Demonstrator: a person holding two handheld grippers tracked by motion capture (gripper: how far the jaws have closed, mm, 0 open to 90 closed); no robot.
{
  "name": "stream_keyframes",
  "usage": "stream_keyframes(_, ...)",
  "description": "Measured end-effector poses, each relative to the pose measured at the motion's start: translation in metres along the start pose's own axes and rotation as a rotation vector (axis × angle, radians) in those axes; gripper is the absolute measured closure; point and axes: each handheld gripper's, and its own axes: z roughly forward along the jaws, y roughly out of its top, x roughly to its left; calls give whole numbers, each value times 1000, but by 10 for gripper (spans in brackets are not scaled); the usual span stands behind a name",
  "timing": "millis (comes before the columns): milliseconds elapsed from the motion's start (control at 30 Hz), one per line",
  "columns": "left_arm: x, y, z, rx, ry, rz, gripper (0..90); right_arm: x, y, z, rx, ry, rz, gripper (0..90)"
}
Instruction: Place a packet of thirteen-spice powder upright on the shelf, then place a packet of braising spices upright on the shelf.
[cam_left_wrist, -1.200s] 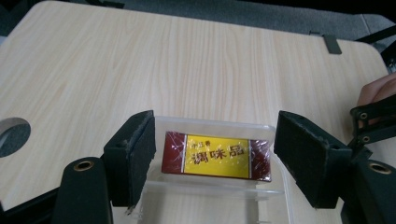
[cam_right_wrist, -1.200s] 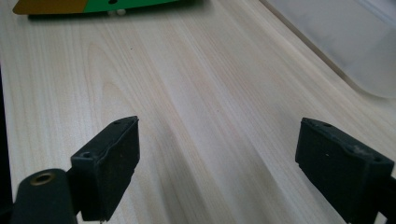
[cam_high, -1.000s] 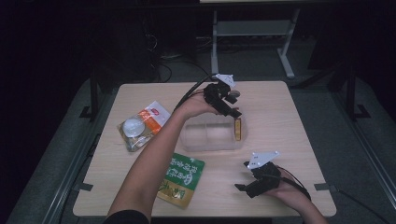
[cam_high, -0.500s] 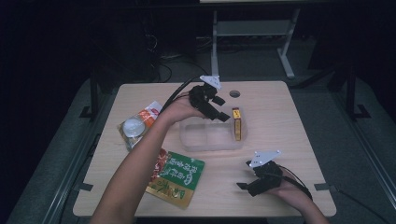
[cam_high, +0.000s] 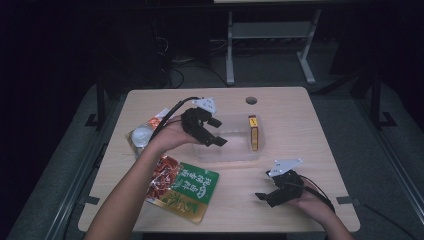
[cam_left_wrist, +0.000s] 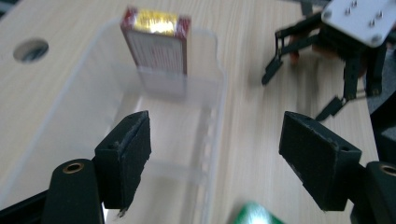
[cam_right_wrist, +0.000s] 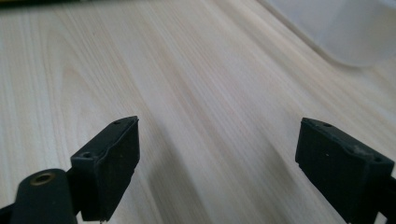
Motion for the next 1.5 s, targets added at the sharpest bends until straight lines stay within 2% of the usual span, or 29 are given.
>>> stream_keyframes(133, -8, -17, -3, 10, 11, -11, 246, 0, 0, -2, 2, -7, -4, 133)
stream_keyframes(367, -25, -44, -12, -19, 35, -32, 247, 1, 0, 1, -5, -8, -10, 133)
stream_keyframes(533, -41, -65, -14, -18, 52, -40, 247, 2, 2, 0, -17, -12, -8, 133)
stream_keyframes(700, -52, -88, -13, -31, 58, -72, 247, 5, 1, 1, -9, -13, -17, 132)
stream_keyframes(967, -69, -115, -20, 0, 91, -72, 247, 4, 1, 2, -12, -17, -7, 132)
stream_keyframes(1100, -74, -131, -28, -9, 113, -99, 247, 3, 1, 2, -12, -17, -5, 132)
stream_keyframes(1267, -76, -156, -46, -7, 181, -127, 273, 2, -1, 1, -10, -22, 3, 132)
stream_keyframes(1367, -74, -171, -56, -5, 229, -162, 323, 0, -1, 1, -9, -27, 11, 132)
stream_keyframes(1467, -67, -187, -67, -7, 278, -197, 410, -1, -2, 1, -10, -32, 18, 132)
stream_keyframes(1500, -64, -191, -70, -22, 293, -224, 434, -1, -2, 1, -10, -32, 25, 132)
